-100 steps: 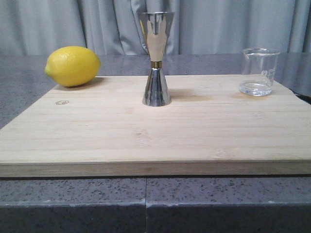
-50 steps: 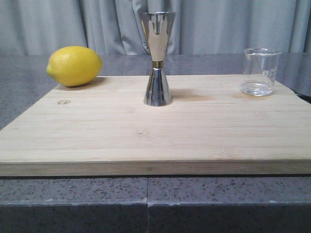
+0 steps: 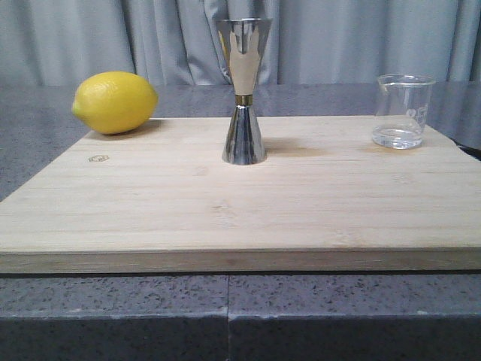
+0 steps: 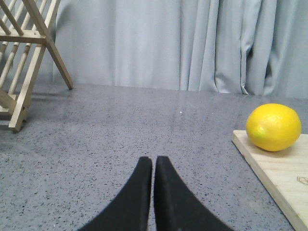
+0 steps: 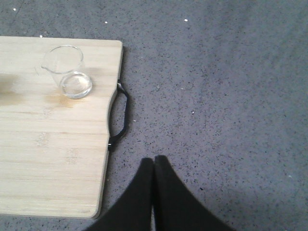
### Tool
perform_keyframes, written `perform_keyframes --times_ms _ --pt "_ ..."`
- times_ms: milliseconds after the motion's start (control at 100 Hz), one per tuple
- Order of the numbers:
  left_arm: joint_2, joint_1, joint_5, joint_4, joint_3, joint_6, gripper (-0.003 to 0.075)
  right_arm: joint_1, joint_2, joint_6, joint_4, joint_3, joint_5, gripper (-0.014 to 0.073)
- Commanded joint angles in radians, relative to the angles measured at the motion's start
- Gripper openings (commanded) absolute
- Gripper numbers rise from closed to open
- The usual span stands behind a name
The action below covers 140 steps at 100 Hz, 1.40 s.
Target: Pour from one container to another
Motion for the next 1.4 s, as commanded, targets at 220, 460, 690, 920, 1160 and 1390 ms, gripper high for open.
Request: perform_keyframes --times_ms 220,460,690,920,1160,1390 --pt "-0.022 0.001 -0.076 -0.01 0.029 0.001 -0.0019 -0.252 -0.186 0.0 0.157 0.145 -0.403 -0.0071" --pt "-0.022 0.001 -0.076 -0.01 0.029 0.001 -0.0019 -0.401 -0.391 0.0 0.216 0.466 -0.719 -0.0071" --pt "-0.022 0.001 -0.076 -0.01 0.029 0.001 -0.0019 -0.415 -0.503 0.0 0.216 0.731 -0.952 -0.0071" --pt "-0.022 0.001 -0.076 -0.01 0.029 0.001 -0.0019 -0.415 -0.576 0.0 0.216 0.896 -1.105 -0.0071" --pt "-0.022 0.001 -0.076 -0.01 0.029 0.001 -0.0019 -0.375 -0.574 -0.002 0.206 0.914 -1.113 -0.0071" --pt "-0.022 0.001 -0.076 -0.01 0.029 0.001 -0.0019 -0.375 -0.574 -0.002 0.189 0.914 -1.111 -0.0071"
